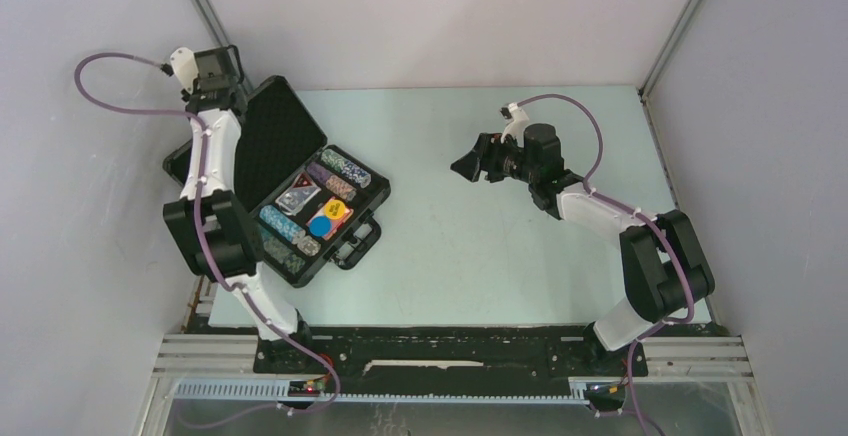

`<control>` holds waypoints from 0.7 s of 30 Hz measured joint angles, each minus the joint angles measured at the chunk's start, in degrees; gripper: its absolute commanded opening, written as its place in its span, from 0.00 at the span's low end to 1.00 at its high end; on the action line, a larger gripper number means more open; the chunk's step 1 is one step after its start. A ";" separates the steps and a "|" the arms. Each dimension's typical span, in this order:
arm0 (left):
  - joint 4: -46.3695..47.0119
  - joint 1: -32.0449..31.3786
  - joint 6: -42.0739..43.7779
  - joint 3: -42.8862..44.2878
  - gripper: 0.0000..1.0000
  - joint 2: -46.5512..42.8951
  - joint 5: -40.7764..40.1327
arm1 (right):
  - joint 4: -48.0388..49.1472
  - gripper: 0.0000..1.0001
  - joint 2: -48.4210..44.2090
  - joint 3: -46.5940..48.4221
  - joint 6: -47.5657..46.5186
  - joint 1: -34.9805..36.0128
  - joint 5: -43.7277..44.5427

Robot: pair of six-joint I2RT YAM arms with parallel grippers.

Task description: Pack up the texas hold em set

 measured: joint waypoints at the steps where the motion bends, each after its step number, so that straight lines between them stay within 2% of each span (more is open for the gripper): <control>1: 0.20 -0.31 -0.28 -0.96 0.22 -1.05 0.09 | 0.07 0.81 0.02 0.00 0.04 0.00 0.00; 12: 7.63 -5.46 -5.97 -20.61 0.26 -20.52 2.40 | 0.07 0.79 0.02 0.00 0.04 0.00 0.15; 21: 13.97 -6.40 -10.75 -31.41 0.31 -29.79 7.15 | -0.33 0.78 0.02 0.00 0.04 0.02 1.05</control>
